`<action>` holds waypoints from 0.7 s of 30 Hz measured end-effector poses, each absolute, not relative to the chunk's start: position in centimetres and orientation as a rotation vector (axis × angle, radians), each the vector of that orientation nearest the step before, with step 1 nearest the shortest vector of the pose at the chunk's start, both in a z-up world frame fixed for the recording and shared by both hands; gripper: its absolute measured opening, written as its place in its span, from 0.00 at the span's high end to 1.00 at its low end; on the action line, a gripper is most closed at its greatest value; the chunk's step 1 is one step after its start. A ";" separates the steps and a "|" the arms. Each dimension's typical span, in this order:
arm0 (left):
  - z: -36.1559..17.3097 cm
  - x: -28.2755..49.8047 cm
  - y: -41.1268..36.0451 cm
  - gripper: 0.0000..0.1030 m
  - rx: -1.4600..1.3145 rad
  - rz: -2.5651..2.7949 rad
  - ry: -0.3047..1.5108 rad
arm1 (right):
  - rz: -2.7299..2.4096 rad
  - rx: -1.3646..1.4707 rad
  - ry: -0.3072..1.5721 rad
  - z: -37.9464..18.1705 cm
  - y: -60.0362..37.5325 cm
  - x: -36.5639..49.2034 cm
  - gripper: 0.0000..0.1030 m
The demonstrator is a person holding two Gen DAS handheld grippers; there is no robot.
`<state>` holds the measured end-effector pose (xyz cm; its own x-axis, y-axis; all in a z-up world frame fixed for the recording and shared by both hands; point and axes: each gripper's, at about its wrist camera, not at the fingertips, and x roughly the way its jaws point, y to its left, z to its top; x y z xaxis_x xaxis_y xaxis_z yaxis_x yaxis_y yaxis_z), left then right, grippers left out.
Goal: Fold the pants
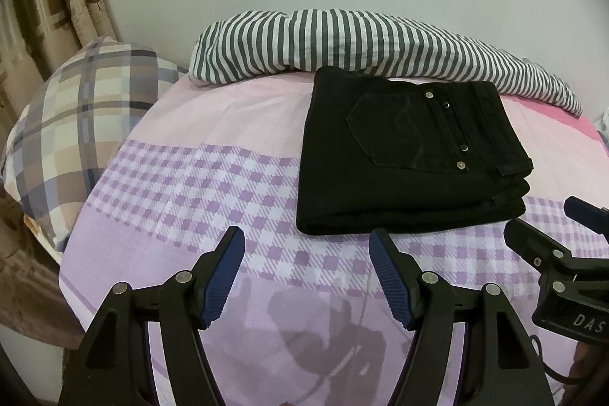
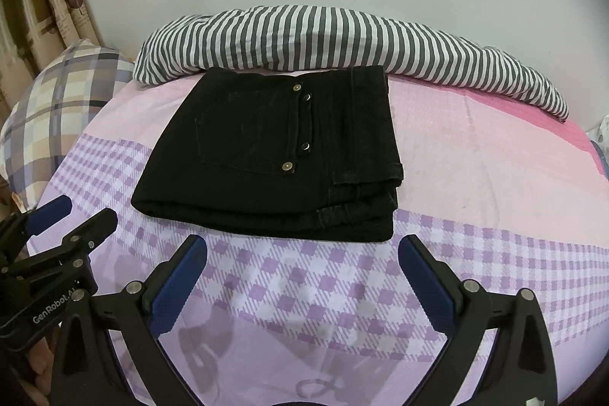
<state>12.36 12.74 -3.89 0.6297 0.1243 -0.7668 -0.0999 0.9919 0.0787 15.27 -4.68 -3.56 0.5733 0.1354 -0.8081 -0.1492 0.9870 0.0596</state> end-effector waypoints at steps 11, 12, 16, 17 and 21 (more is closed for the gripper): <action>-4.0 12.3 12.4 0.34 0.043 0.128 0.879 | 0.167 0.002 0.965 -4.2 -4.9 15.2 0.03; -4.0 12.3 12.4 0.34 0.043 0.130 0.880 | 0.166 0.003 0.969 -4.3 -5.0 15.2 0.03; -4.1 12.4 12.5 0.34 0.030 0.118 0.881 | 0.164 0.004 0.970 -4.4 -5.0 15.2 0.03; -4.1 12.4 12.6 0.34 0.028 0.117 0.881 | 0.166 0.005 0.970 -4.4 -5.0 15.2 0.03; -4.3 12.5 12.7 0.33 0.022 0.122 0.897 | 0.164 0.006 0.971 -4.4 -5.0 15.1 0.03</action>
